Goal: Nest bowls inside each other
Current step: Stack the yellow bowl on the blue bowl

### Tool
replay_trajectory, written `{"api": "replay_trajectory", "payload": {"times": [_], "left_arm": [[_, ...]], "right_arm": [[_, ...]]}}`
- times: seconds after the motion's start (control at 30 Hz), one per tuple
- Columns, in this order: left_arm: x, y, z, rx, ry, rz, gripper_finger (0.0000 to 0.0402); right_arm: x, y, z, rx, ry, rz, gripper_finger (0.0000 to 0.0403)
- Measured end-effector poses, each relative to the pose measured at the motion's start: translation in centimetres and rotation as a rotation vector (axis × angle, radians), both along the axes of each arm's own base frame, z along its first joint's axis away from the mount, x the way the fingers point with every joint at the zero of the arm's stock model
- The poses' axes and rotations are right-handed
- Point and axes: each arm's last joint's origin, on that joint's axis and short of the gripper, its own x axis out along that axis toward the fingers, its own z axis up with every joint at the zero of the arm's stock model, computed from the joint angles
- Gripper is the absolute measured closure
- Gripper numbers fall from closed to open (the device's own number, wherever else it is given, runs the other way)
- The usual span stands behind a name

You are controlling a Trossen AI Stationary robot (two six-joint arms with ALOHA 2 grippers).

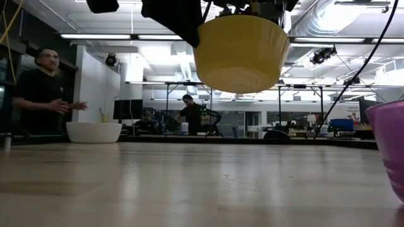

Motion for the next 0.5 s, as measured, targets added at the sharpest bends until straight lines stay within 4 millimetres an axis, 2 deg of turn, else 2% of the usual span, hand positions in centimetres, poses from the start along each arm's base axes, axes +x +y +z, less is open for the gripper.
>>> {"api": "replay_trajectory", "payload": {"times": [0.27,0.5], "left_arm": [[-0.08,-0.12,-0.04,-0.016,0.011,-0.017,0.0399],[-0.07,-0.08,0.0,-0.021,0.013,-0.019,0.04]], "right_arm": [[0.51,0.13,0.3,0.038,-0.073,0.04,0.0389],[0.43,0.26,0.71,0.072,-0.095,0.063,0.0321]]}}
